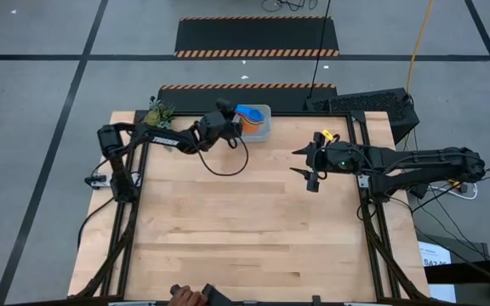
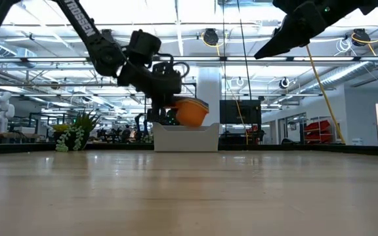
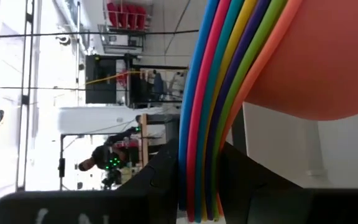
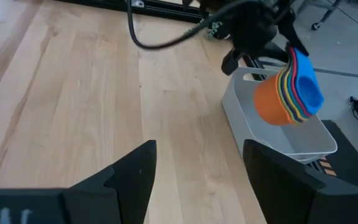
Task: Nest measuring cups in basket
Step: Put the stack of measuring cups into the gray bin
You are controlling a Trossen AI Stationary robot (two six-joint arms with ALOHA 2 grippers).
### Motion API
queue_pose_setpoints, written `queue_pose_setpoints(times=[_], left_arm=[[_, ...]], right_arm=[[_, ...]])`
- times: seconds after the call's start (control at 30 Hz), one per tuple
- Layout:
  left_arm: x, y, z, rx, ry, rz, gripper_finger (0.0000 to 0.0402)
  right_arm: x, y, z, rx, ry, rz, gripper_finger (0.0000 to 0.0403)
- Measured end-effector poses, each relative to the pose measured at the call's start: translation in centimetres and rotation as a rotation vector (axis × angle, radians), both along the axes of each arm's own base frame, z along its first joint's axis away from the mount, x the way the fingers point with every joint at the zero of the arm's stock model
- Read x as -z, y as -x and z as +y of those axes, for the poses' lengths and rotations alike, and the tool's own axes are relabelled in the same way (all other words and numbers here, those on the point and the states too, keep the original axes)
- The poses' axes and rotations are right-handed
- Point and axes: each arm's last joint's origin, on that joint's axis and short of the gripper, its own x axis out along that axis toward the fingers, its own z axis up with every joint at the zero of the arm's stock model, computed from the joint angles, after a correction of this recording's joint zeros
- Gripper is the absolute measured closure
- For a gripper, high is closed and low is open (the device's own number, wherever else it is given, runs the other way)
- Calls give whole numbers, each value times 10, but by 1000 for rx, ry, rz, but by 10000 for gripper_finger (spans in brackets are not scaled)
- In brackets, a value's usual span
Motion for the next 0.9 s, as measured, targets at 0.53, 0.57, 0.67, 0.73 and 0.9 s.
queue_pose_setpoints(times=[0.53, 0.57, 0.67, 0.73, 0.9], left_arm=[[8, -40, 18, -103, -10, 184, 325], [7, -41, 18, -114, -3, 206, 325], [1, -45, 17, -149, 5, 228, 325], [-4, -48, 17, -192, -13, 217, 325], [-12, -55, 9, -181, -44, 228, 325]], right_arm=[[0, 0, 0, 2, -5, 4, 170], [1, 0, 0, 2, -6, 7, 170], [2, 1, 0, 2, -7, 26, 170], [3, 2, 0, 1, -6, 32, 170], [3, 2, 0, -2, 0, 33, 170]])
